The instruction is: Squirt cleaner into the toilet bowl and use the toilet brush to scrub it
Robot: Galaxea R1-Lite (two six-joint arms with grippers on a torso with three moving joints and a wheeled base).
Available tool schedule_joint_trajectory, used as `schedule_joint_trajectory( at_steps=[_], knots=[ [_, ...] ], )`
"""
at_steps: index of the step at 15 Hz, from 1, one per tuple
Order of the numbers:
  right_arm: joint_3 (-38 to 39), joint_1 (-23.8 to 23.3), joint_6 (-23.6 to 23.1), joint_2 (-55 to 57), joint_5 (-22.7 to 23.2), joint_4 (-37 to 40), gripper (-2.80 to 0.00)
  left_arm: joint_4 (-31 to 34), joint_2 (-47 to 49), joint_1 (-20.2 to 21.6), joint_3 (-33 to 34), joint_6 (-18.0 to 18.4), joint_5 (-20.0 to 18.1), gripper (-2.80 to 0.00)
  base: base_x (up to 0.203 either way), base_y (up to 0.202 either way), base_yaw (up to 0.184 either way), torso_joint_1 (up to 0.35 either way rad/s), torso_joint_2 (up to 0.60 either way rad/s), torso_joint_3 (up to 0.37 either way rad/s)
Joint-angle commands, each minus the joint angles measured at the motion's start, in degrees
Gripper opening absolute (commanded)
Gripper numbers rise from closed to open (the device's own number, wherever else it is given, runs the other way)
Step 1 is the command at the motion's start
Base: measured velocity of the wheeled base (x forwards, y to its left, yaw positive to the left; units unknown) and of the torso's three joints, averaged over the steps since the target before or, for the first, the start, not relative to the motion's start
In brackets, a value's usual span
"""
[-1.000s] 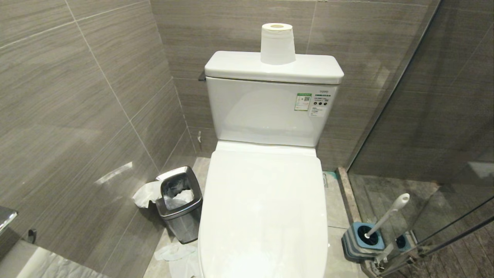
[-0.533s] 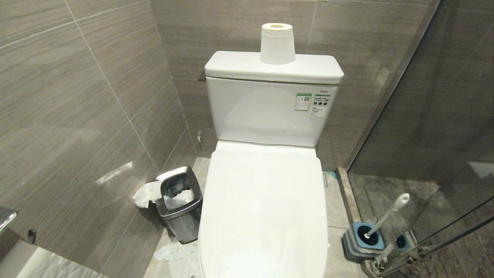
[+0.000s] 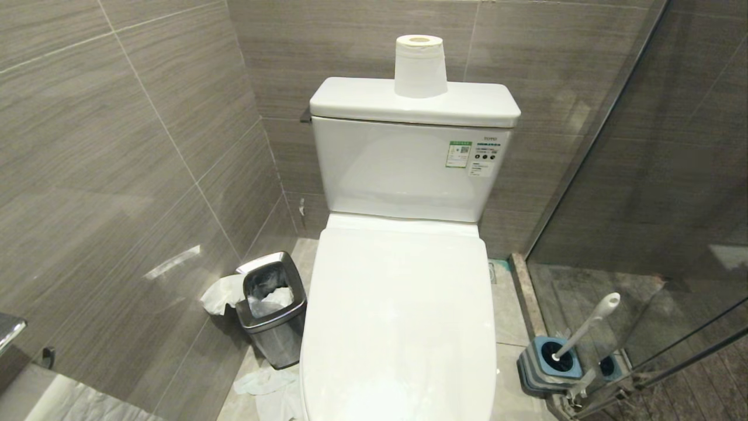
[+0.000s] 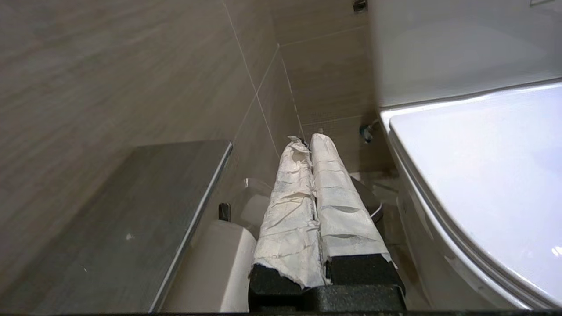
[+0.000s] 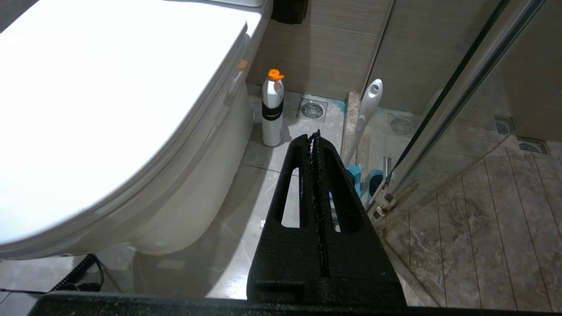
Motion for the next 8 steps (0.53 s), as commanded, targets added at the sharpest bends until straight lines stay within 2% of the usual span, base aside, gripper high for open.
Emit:
schedule_joint_trajectory(
  at_steps=[1, 3, 5, 8],
  knots=[
    [0.02, 0.02, -0.01, 0.02, 0.01, 0.00, -2.80, -1.09, 0.05, 0.00, 2.65, 0.17, -0.14, -2.80, 0.000, 0.000, 0.000, 0.000, 0.00, 0.000],
    [0.01, 0.02, -0.01, 0.02, 0.01, 0.00, -2.80, -3.17, 0.05, 0.00, 4.72, -0.09, -0.33, -2.80, 0.000, 0.000, 0.000, 0.000, 0.00, 0.000],
    [0.02, 0.02, -0.09, 0.02, 0.01, 0.00, -2.80, -2.41, 0.05, 0.00, 4.72, -0.21, -1.96, -2.80, 0.000, 0.000, 0.000, 0.000, 0.00, 0.000],
    [-0.05, 0.02, -0.02, 0.02, 0.01, 0.00, -2.80, 2.94, 0.05, 0.00, 4.72, -1.18, -2.95, -2.80, 0.000, 0.000, 0.000, 0.000, 0.00, 0.000]
  ],
)
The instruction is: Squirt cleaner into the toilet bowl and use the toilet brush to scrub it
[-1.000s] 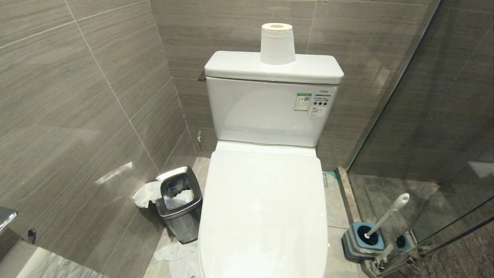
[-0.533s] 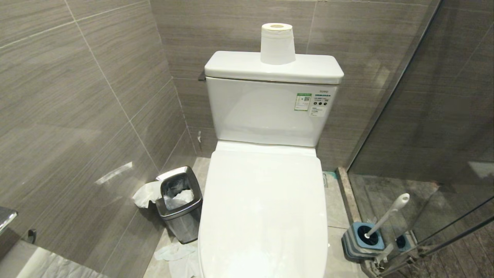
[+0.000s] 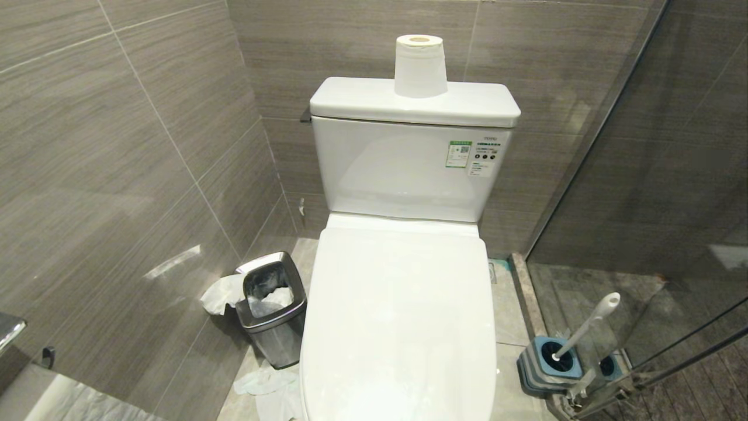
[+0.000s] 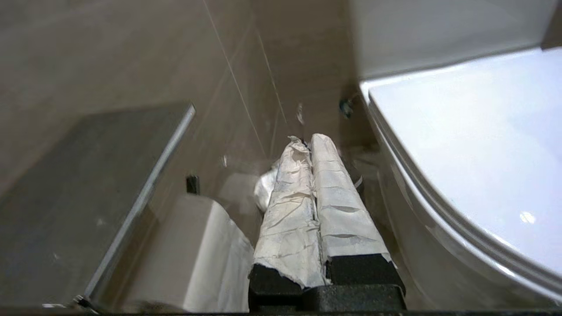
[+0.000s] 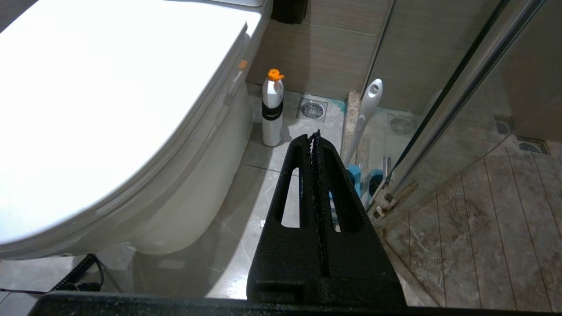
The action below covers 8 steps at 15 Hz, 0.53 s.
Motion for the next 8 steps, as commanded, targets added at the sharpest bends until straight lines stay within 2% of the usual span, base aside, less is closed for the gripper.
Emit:
schedule_joint_trajectory(
  at_steps=[1, 3, 5, 8],
  knots=[
    [0.00, 0.02, -0.02, 0.02, 0.03, 0.00, -2.80, 4.12, 0.07, 0.00, 0.18, -1.91, -0.07, -2.80, 0.000, 0.000, 0.000, 0.000, 0.00, 0.000],
    [-0.03, 0.02, -0.02, 0.02, 0.03, 0.00, -2.80, 8.34, 0.07, 0.00, 0.20, -3.71, 0.06, -2.80, 0.000, 0.000, 0.000, 0.000, 0.00, 0.000],
    [0.02, 0.02, -0.02, 0.02, 0.03, 0.00, -2.80, 12.52, 0.07, 0.00, 0.25, -3.80, 0.18, -2.80, 0.000, 0.000, 0.000, 0.000, 0.00, 0.000],
    [0.00, 0.02, -0.08, 0.02, 0.03, 0.00, -2.80, 13.14, 0.07, 0.00, 0.25, -5.35, 0.66, -2.80, 0.000, 0.000, 0.000, 0.000, 0.00, 0.000]
  ],
)
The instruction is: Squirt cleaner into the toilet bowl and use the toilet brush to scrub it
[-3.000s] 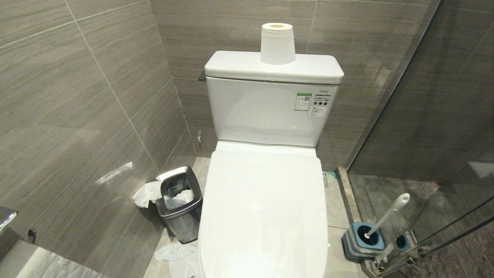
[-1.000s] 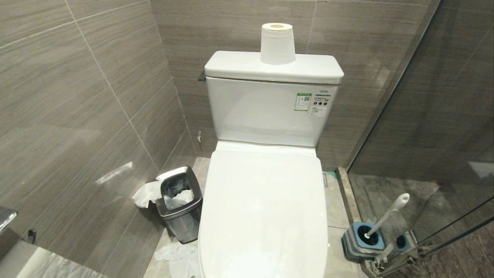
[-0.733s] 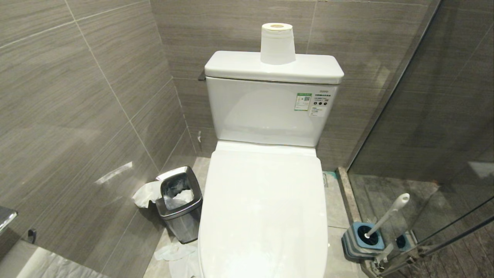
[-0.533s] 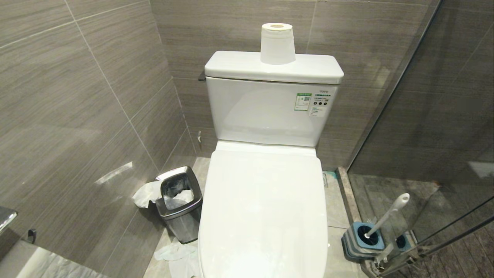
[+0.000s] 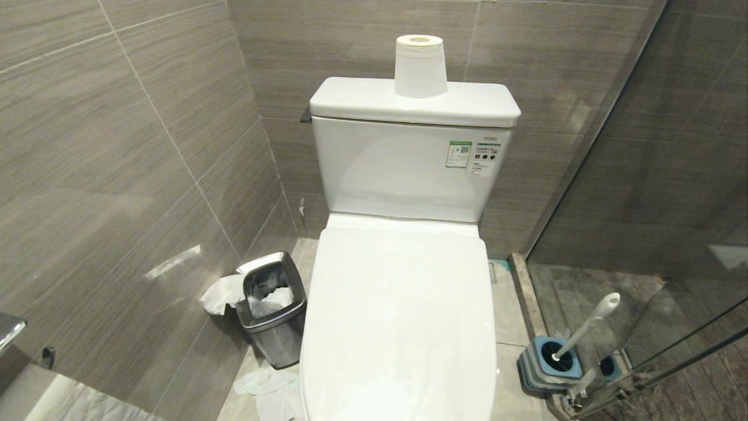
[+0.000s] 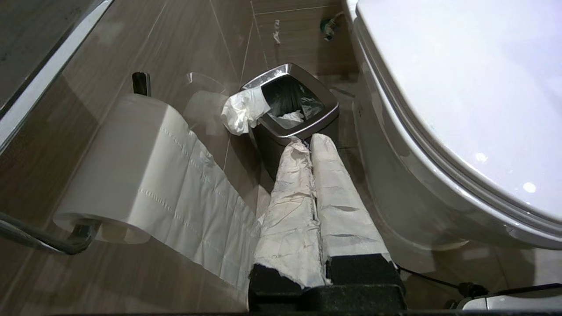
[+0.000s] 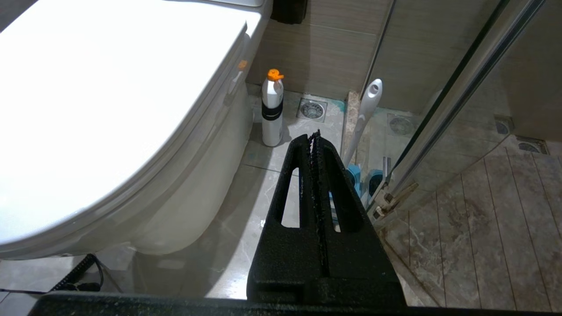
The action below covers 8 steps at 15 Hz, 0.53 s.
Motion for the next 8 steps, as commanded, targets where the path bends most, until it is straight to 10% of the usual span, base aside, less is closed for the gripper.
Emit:
schedule_joint_trajectory(
  at_steps=[1, 8],
  knots=[
    [0.02, 0.02, -0.02, 0.02, 0.03, 0.00, -2.80, 0.04, 0.07, 0.00, 0.18, -0.25, 0.26, -2.80, 0.000, 0.000, 0.000, 0.000, 0.00, 0.000],
    [0.02, 0.02, 0.01, 0.02, 0.03, 0.00, -2.80, 0.08, 0.09, 0.00, 0.18, -3.86, 0.52, -2.80, 0.000, 0.000, 0.000, 0.000, 0.00, 0.000]
  ],
)
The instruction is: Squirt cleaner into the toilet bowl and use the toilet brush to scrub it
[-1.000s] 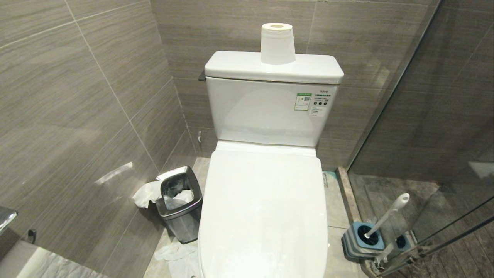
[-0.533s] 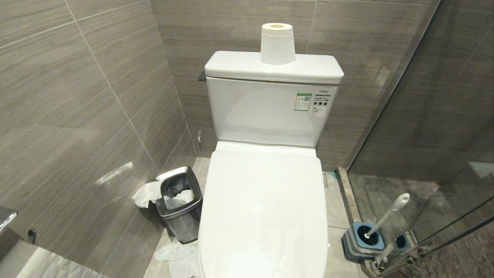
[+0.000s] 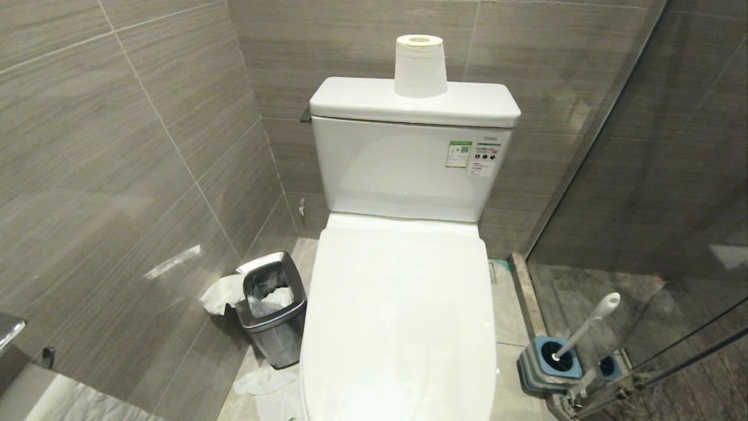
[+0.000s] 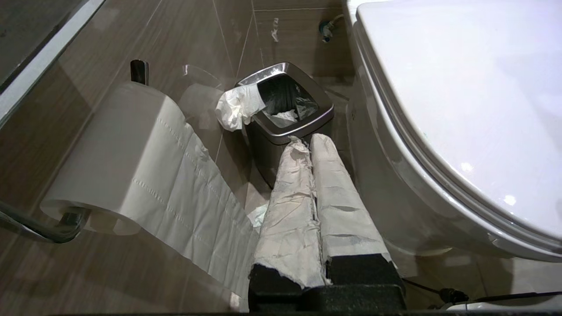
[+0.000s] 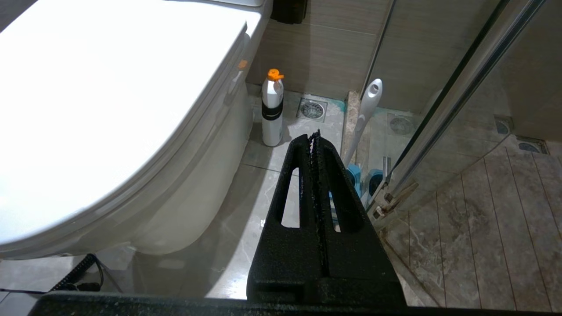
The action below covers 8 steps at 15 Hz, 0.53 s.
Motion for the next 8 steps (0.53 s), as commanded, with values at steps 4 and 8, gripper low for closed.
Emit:
schedule_joint_trajectory(
  at_steps=[4, 8],
  knots=[
    [-0.05, 0.02, 0.01, 0.02, 0.04, 0.00, -2.80, -0.11, 0.05, 0.00, 0.18, -0.38, 0.32, -2.80, 0.000, 0.000, 0.000, 0.000, 0.00, 0.000],
    [0.00, 0.02, 0.02, 0.02, 0.04, 0.00, -2.80, -0.11, -0.02, -0.25, 0.18, -0.35, 0.32, -2.80, 0.000, 0.000, 0.000, 0.000, 0.00, 0.000]
  ],
)
